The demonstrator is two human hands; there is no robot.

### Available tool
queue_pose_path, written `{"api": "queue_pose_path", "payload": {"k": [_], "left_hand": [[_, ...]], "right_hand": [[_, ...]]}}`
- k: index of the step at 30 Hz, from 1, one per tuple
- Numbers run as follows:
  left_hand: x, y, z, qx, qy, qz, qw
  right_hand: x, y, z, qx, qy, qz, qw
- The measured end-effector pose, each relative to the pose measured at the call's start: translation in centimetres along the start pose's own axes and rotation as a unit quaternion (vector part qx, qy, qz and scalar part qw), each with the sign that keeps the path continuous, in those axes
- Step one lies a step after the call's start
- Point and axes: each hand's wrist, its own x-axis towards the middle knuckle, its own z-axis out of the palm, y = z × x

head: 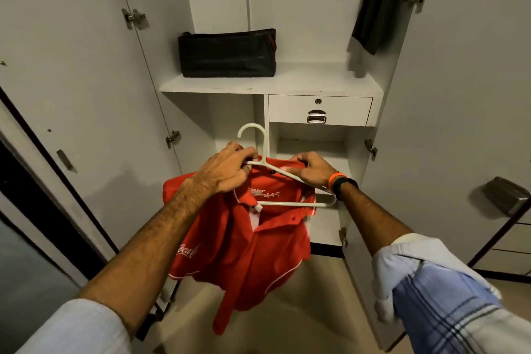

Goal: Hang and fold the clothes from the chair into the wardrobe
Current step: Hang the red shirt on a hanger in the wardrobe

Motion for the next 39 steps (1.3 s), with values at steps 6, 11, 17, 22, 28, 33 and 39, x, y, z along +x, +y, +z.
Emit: {"api": "queue_pose_path", "payload": {"k": [6, 11, 17, 22, 28, 33, 39], "left_hand": [[0.3, 0.7, 1.3, -0.037, 0.02, -0.014, 0.999], [0.8, 2.3, 1.8, -0.029, 0.098, -0.041, 0.994], [1.3, 3.4, 1.8, 0.055, 0.085, -0.046, 0.994], [1.1, 3.5, 1.9, 0.138, 0.095, -0.053, 0.984], [1.0, 3.9, 1.5, 0.182, 0.084, -0.078, 0.977], [0.8, 3.7, 1.2, 0.193, 0.069, -0.109, 0.973], [0.8, 3.5, 0.5, 0.19, 0.082, -0.133, 0.969]], "right_hand": [[-0.5, -0.1, -2.8, -0.068, 0.059, 0.006, 0.996], [-0.4, 0.4, -3.6, -0.113, 0.113, 0.037, 0.986], [-0.8, 0.9, -4.8, -0.15, 0.17, 0.089, 0.97], [-0.9, 1.6, -5.4, -0.179, 0.204, 0.118, 0.955], [-1.0, 1.3, -5.0, -0.208, 0.212, 0.108, 0.949], [-1.2, 0.2, -3.9, -0.2, 0.237, 0.074, 0.948], [-1.3, -2.2, -3.0, -0.16, 0.243, 0.009, 0.957]]}}
